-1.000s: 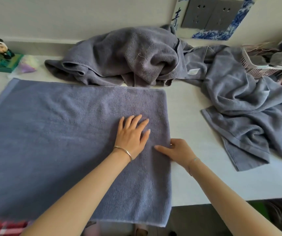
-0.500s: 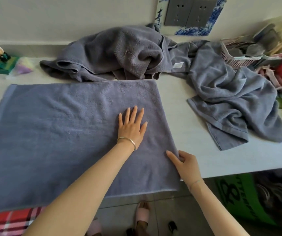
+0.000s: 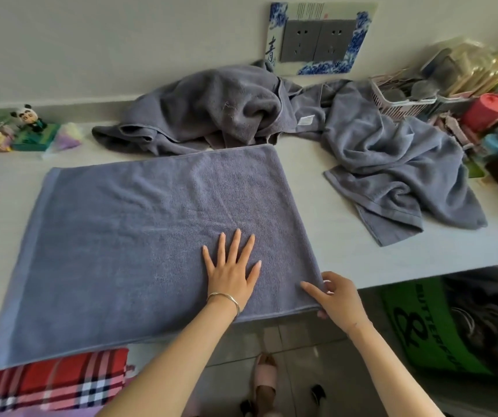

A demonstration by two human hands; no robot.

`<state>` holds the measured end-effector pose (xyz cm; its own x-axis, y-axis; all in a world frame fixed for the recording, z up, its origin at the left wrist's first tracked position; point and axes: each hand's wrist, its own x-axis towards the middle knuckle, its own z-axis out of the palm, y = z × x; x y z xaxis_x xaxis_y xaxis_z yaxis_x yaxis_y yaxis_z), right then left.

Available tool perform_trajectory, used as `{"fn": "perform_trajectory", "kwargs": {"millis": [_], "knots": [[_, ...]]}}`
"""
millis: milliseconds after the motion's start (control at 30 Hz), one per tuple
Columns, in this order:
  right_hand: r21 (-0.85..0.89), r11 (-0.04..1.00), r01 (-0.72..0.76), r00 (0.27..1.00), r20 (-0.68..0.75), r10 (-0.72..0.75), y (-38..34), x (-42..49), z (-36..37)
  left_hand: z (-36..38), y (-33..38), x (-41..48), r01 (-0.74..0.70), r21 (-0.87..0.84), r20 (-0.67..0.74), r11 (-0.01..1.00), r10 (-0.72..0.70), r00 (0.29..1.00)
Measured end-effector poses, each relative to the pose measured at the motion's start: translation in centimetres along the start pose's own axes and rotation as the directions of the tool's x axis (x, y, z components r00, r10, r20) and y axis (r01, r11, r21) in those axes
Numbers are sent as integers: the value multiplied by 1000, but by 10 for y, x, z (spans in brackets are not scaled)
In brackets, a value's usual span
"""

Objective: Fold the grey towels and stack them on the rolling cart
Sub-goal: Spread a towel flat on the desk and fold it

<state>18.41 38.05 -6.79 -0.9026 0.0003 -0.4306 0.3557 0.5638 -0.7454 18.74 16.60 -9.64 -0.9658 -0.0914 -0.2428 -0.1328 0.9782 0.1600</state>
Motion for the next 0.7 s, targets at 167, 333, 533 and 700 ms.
{"fn": "perform_trajectory", "kwargs": {"millis": [167,333,533,700], "knots": [[181,982,-55,995,-75,70,-2,-23,7,-1,-16,-14,-88,-51,-24,995,87,996],[484,867,-116,987,-39,154,-36,-39,23,-12,-61,-33,-98,-229,-43,968,91,995],[496,857,144,989,-99,-109,-105,-54,58,-30,-146,-47,102,-343,-13,934,-113,993],[351,873,339,918,81,-388,-164,-72,130,-52,-192,-63,67,-894,-26,444,-202,979]]}}
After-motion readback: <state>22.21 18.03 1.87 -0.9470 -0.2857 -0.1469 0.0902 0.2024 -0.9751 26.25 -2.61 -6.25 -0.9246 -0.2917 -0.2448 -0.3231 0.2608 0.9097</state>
